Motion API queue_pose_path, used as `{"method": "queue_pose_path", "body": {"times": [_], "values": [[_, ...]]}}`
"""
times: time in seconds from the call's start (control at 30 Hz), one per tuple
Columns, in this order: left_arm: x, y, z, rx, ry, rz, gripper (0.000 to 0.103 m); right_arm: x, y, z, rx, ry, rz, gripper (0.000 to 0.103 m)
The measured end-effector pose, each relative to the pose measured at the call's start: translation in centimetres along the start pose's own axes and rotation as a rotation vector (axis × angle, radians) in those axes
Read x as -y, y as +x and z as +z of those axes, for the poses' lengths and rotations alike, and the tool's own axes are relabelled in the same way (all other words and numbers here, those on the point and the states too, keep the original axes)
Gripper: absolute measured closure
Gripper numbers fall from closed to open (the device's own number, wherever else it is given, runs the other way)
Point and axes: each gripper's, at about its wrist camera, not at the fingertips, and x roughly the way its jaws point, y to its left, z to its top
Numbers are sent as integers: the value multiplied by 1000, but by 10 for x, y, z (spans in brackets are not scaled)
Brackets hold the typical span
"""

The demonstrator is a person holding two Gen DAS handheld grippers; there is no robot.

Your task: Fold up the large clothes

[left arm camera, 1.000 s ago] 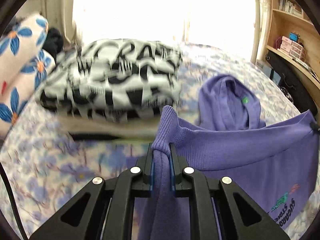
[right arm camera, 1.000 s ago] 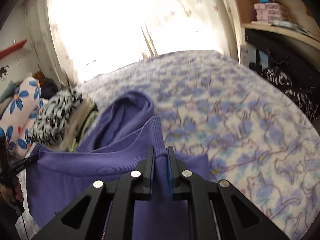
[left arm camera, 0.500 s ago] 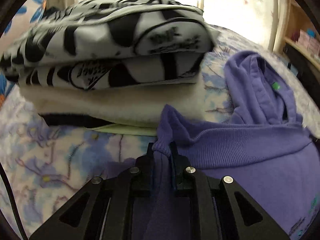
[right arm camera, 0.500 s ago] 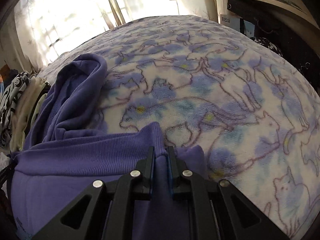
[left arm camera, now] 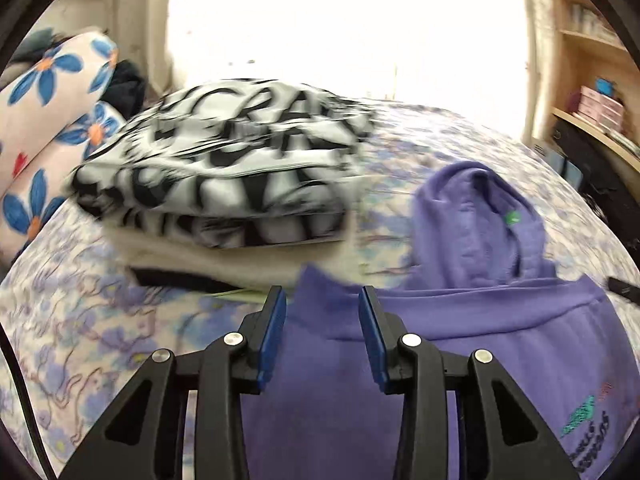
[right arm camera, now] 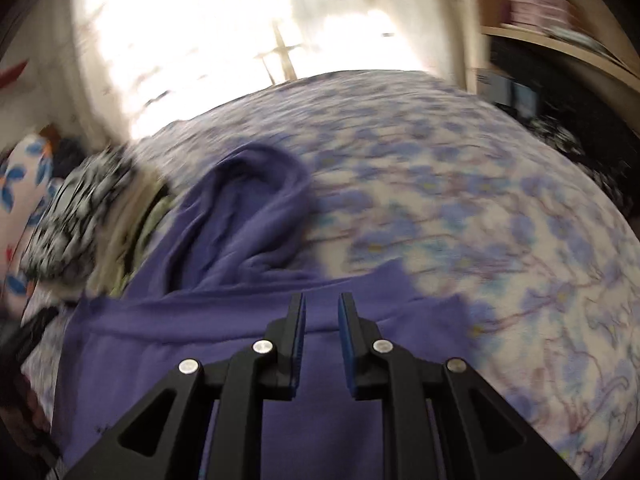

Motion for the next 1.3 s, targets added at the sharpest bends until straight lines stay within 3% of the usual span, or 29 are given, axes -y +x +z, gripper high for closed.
{"method": "queue_pose_path", "body": {"times": [0.1, 0.2, 0.3, 0.4, 0.47, 0.53, 0.63, 0.73, 0.8, 0.9, 1.0, 1.07, 1.2, 1.3], "values": [[15, 20, 1, -43, 10, 13, 68, -42, 25, -7, -37, -61, 28, 87], [13, 56, -4, -110, 21, 72, 72, -52, 55, -11, -71, -101, -31, 88], [-15, 84, -14, -213, -69, 36, 91, -20, 64, -9, -54, -41, -88, 91], [-39, 86, -15, -217, -165, -49, 99, 40, 65, -8, -62, 52, -199, 91], [-41, 88, -17, -224, -166, -61, 99, 78, 63, -11, -81, 124, -168, 103], [-37, 87, -17, -224, -143, -42, 99, 94, 52, -11, -76, 167, -123, 103], [-27, 74, -15, -219, -97, 1, 99, 84, 32, -11, -68, 142, -160, 101], [-13, 41, -17, -186, -53, 41, 84, 62, 6, -18, -49, 108, -75, 97], [-3, 8, -25, -155, -39, 16, 67, 35, -14, -29, -36, 60, 10, 97], [11, -34, -47, -133, -49, -40, 51, -9, -36, -54, -46, -20, 137, 97], [24, -57, -71, -139, -64, -75, 51, -46, -47, -83, -78, -86, 225, 97], [27, -67, -87, -149, -63, -58, 51, -61, -50, -102, -113, -114, 252, 97], [7, -67, -120, -225, -117, 14, 51, -55, -52, -135, -132, -162, 161, 97], [-13, -76, -131, -205, -158, 16, 52, -24, -64, -146, -113, -119, 132, 97]]}}
